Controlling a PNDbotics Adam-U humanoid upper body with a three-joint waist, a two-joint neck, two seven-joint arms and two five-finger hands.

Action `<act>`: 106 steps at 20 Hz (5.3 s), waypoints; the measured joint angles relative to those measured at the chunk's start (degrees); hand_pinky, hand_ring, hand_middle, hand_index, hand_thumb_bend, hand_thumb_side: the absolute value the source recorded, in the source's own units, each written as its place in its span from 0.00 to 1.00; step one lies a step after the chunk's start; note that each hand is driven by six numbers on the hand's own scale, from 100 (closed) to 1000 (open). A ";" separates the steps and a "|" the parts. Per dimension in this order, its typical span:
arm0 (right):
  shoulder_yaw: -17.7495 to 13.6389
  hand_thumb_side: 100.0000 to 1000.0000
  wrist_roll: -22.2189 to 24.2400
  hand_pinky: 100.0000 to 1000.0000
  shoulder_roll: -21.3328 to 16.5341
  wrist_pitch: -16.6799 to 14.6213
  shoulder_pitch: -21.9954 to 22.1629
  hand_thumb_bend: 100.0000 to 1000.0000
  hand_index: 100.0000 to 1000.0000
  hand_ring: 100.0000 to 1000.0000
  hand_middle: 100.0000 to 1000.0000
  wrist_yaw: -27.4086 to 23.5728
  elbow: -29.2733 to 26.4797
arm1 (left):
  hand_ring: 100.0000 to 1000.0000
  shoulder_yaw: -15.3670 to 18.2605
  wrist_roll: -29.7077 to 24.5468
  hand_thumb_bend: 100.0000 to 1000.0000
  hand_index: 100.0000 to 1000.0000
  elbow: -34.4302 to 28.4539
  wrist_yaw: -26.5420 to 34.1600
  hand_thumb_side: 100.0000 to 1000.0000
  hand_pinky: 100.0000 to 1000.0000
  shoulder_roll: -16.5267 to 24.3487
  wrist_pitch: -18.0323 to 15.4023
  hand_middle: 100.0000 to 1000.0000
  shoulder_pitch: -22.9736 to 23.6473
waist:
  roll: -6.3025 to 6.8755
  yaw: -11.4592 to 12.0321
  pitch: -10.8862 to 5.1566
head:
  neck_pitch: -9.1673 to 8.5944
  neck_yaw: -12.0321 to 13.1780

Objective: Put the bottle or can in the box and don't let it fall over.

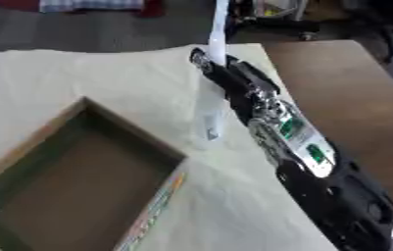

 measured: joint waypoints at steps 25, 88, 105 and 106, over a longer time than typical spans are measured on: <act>0.50 0.40 -1.64 0.89 1.77 -2.61 0.27 0.00 0.69 1.00 1.00 5.19 4.92 | 1.00 0.02 -0.23 0.00 0.68 0.30 0.28 0.59 1.00 -0.47 -0.11 1.00 0.00 | 0.03 0.59 0.48 | -0.02 -0.18; -2.01 0.41 -6.98 0.85 0.52 -3.56 0.72 0.00 0.06 0.39 0.37 16.00 -6.57 | 1.00 0.54 -0.85 0.00 0.65 0.31 1.53 0.59 1.00 -0.55 0.50 1.00 -0.18 | 0.37 -0.14 -0.73 | 0.14 -0.69; 0.12 0.41 -8.56 0.85 -0.30 0.71 -6.12 0.00 0.06 0.37 0.35 6.99 -17.52 | 1.00 1.15 1.06 0.00 0.64 0.35 2.73 0.59 1.00 -0.55 0.92 1.00 0.16 | -0.07 2.90 -2.25 | 2.59 -3.61; 0.36 0.41 -8.77 0.85 -0.07 0.75 -6.52 0.00 0.06 0.37 0.35 6.64 -17.78 | 1.00 1.26 1.23 0.00 0.64 0.36 2.79 0.59 1.00 -0.55 0.90 1.00 0.16 | -0.10 3.26 -2.25 | 2.61 -4.01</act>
